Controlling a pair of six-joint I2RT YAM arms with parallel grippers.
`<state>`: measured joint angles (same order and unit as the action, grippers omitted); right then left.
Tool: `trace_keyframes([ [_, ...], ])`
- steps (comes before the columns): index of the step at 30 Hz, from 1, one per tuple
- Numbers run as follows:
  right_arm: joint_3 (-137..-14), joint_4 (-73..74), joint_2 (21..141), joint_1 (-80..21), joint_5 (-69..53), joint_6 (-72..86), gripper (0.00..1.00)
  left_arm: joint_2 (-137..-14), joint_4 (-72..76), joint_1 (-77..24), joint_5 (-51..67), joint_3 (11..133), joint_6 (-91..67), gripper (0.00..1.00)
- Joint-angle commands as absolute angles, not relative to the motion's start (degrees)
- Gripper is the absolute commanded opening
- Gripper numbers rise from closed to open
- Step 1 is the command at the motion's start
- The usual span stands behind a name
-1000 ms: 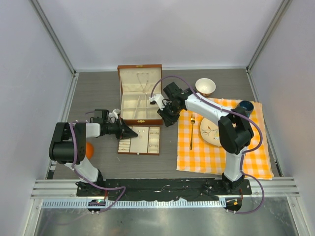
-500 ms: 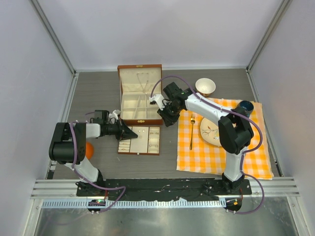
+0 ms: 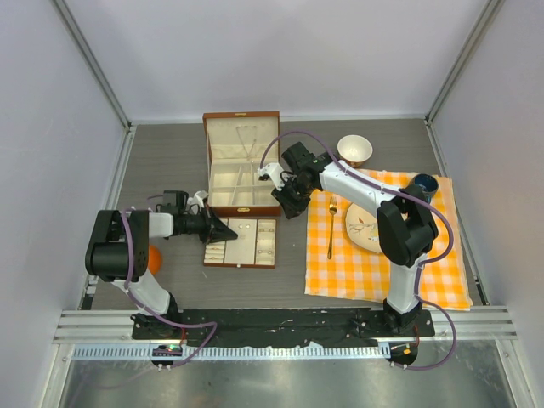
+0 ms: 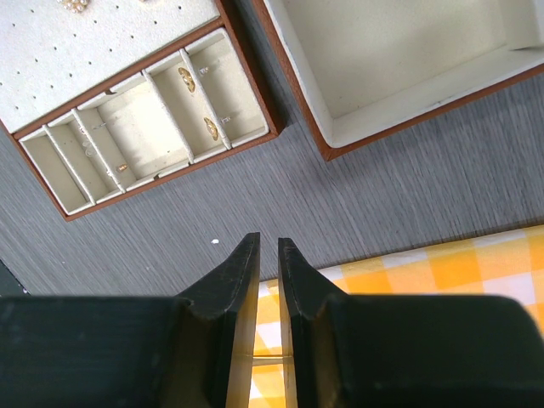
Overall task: Organize the mixed jewelry
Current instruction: Place the jewelry in the compartment layer.
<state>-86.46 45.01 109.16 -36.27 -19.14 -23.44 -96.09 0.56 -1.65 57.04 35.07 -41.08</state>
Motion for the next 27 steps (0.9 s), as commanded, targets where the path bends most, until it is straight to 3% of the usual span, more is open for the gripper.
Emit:
trace_keyframes([
  [1, -86.8, 43.9, 108.7, -36.7, -19.3, -23.8, 0.20, -96.9, 0.3, -1.2, 58.5, 36.4, -39.9, 0.00],
  [27, -86.9, 43.9, 108.7, -37.1, -19.1, -23.6, 0.20, -98.1, 2.9, -1.3, 60.3, 37.1, -42.0, 0.00],
])
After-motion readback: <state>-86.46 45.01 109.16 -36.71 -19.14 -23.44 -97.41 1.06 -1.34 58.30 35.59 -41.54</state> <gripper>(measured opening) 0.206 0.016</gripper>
